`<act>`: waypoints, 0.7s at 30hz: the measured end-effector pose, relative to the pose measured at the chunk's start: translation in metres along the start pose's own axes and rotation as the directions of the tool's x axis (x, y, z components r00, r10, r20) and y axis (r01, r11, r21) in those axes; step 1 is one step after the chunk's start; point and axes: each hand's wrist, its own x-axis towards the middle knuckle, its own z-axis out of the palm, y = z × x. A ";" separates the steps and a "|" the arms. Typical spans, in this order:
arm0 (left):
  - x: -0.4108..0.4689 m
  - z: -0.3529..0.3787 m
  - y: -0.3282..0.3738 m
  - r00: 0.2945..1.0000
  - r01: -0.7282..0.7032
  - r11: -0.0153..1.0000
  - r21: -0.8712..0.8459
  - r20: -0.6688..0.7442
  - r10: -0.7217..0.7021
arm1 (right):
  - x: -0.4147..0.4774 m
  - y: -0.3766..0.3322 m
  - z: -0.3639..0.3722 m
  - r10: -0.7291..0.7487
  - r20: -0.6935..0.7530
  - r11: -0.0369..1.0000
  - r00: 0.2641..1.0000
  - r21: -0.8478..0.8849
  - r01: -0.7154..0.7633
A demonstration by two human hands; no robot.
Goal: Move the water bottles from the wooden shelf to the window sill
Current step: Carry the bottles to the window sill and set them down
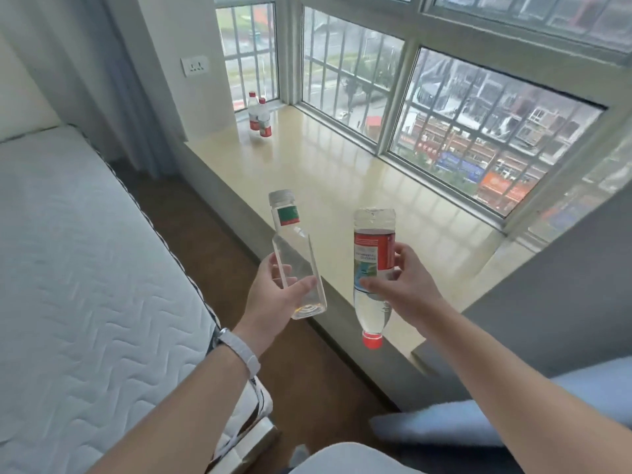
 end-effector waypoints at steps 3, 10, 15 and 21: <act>0.026 -0.010 0.003 1.000 0.005 1.000 0.005 -0.029 -0.005 | 0.031 -0.009 0.007 0.007 0.015 1.000 1.000 0.005 -0.007; 0.077 -0.031 0.002 0.986 0.052 0.998 0.045 -0.161 -0.044 | 0.109 -0.012 0.043 0.039 0.137 0.998 0.990 0.034 -0.044; 0.113 -0.053 0.012 0.946 0.105 0.993 0.046 -0.313 -0.086 | 0.175 -0.031 0.082 0.018 0.249 0.996 0.968 0.077 -0.038; 0.171 -0.073 0.049 0.904 0.069 0.989 0.131 -0.428 -0.007 | 0.250 -0.070 0.113 -0.084 0.384 0.993 0.919 0.113 0.044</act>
